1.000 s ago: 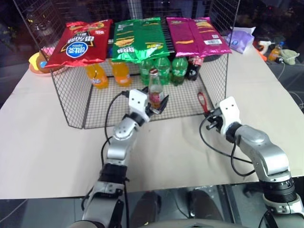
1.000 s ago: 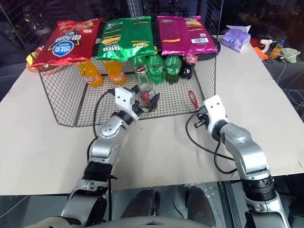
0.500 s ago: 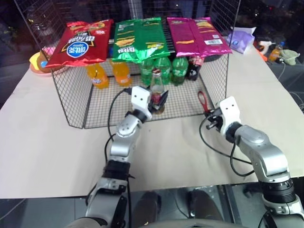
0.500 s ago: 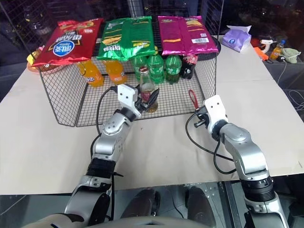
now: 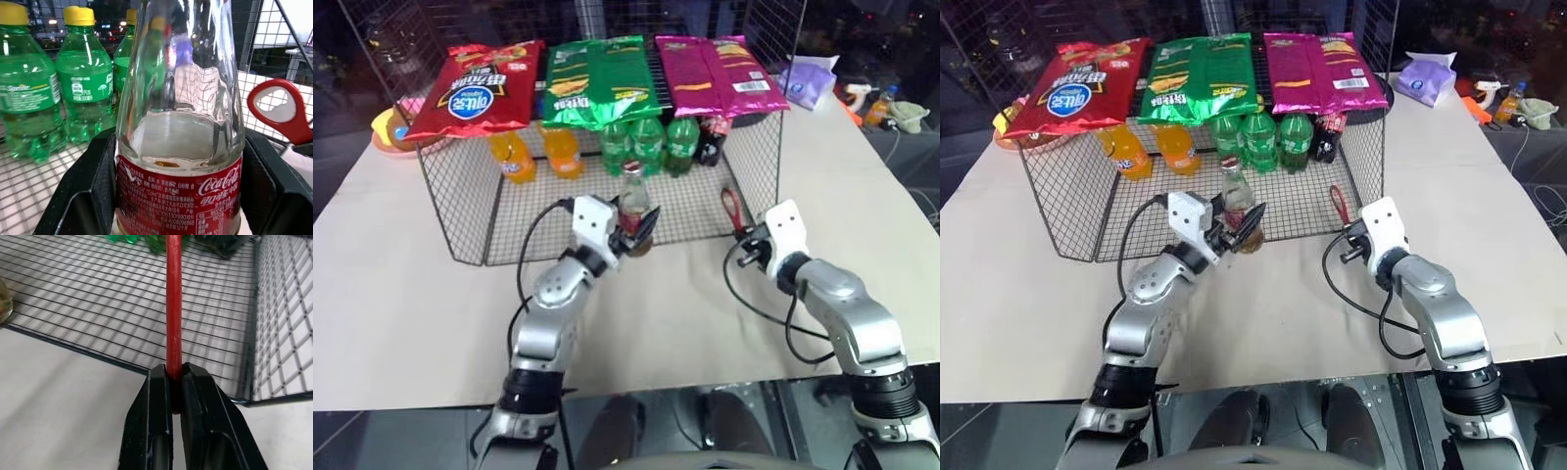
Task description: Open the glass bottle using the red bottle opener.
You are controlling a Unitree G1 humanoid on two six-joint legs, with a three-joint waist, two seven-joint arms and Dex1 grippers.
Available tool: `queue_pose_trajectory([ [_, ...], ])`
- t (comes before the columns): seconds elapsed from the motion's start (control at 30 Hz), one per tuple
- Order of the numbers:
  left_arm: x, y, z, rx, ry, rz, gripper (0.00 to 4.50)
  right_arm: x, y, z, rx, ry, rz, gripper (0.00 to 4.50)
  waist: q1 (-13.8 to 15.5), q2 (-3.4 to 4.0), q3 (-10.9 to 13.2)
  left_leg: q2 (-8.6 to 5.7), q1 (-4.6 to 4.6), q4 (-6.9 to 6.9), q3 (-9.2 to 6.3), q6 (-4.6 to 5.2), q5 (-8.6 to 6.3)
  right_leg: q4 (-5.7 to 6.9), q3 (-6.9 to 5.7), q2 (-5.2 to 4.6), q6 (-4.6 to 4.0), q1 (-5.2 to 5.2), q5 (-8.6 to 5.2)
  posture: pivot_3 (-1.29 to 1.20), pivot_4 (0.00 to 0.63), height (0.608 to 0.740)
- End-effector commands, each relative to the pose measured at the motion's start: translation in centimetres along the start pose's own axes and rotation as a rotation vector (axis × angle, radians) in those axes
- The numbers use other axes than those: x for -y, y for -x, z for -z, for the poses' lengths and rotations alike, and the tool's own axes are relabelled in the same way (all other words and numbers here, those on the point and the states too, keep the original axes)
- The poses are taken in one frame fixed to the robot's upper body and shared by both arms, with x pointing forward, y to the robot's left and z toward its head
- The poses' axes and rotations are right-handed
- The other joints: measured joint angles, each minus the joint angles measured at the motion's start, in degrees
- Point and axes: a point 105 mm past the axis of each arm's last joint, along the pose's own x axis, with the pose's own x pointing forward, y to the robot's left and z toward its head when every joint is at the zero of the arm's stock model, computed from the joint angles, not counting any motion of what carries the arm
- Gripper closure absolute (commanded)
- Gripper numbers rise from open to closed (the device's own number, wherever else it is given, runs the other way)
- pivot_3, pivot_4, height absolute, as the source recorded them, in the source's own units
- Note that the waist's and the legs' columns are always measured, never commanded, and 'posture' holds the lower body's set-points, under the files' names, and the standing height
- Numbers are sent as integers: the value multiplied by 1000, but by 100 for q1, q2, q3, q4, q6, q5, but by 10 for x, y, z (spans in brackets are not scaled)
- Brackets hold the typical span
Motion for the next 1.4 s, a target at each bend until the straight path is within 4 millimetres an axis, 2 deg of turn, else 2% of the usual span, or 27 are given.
queue_pose_trajectory([
  [0.03,12,5,-20,55,-19,49,1880,3,1,-12,50,20,-2,4500,15,0,0,0,0,0,0,0,0,0,0,0,0,1,0,0,150,740],
  [0.27,26,18,-21,73,122,87,1880,-1,-1,-9,47,18,-23,4500,11,0,0,-1,-1,1,0,0,0,-2,0,-2,0,0,0,0,150,740],
  [0.37,26,21,-18,73,164,73,1880,-1,-1,-9,45,16,-26,4500,13,0,0,0,0,1,0,0,0,-1,0,-1,0,1,0,0,150,740],
  [0.43,25,21,-21,84,134,61,1880,-1,-1,-9,43,16,-29,4500,14,0,0,0,0,1,0,0,0,0,0,-1,0,1,0,0,150,740],
  [0.5,33,23,-19,74,74,110,1880,-1,-1,-9,42,16,-31,4500,12,0,0,0,0,1,1,0,0,-1,0,-1,0,1,0,0,150,740],
  [0.83,45,29,-18,93,32,184,1880,-3,-2,-7,36,16,-40,4500,14,1,0,0,0,0,1,1,0,-2,1,-1,0,1,0,0,150,740],
  [0.9,46,31,-17,92,31,192,855,-4,-3,-7,36,15,-41,4500,13,1,0,0,0,0,2,1,0,-2,1,-2,0,1,0,0,150,740],
  [0.97,45,33,-16,89,19,191,71,-4,-4,-8,37,15,-44,4500,13,1,-1,0,0,0,2,1,0,-2,1,-1,0,1,0,0,150,740],
  [1.17,45,38,-16,95,-1,208,29,-6,-6,-9,41,17,-52,4500,12,2,-1,0,2,0,2,1,0,-1,1,-1,0,2,0,0,150,740],
  [1.4,48,43,-33,166,67,240,29,-6,-8,-10,44,19,-57,4500,13,2,-1,0,1,1,2,1,0,-1,1,-1,0,2,0,0,150,740],
])
